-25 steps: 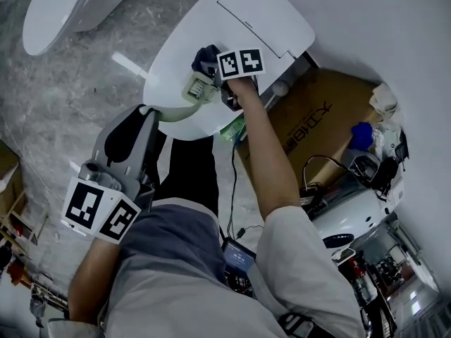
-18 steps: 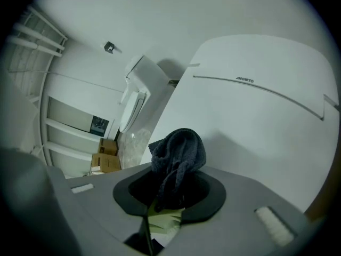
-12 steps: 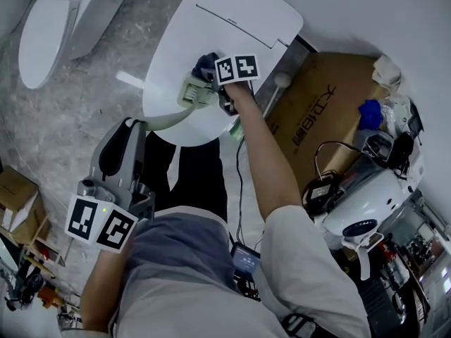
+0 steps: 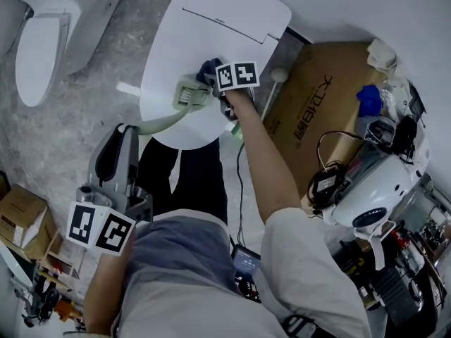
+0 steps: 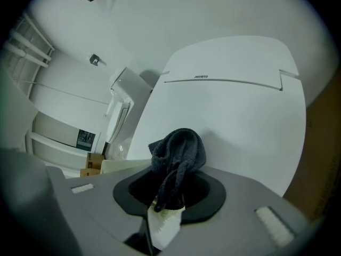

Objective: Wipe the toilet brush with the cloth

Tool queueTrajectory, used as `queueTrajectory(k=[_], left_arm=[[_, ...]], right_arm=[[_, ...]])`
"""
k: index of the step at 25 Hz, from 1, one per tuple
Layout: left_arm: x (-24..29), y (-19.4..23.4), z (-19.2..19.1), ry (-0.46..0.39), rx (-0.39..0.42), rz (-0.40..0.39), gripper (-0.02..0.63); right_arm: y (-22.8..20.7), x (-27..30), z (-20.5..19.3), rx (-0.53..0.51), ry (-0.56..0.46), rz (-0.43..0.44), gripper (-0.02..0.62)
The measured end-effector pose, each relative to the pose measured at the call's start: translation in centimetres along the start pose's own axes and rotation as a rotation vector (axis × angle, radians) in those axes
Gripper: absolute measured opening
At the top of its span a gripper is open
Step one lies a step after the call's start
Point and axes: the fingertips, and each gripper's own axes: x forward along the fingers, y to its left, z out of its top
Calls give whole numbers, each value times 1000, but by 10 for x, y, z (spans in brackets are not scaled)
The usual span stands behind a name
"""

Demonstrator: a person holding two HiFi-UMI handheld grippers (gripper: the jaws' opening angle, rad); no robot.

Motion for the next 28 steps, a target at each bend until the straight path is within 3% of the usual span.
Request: queueTrajectory(k=[17, 28], left_arm=[[0, 1, 1, -14, 17, -31, 0], [4, -1, 5, -24, 9, -54, 0]], right_arm=[[-17, -22, -28, 6, -22, -168, 97], [3, -45, -40, -44, -5, -197, 97]])
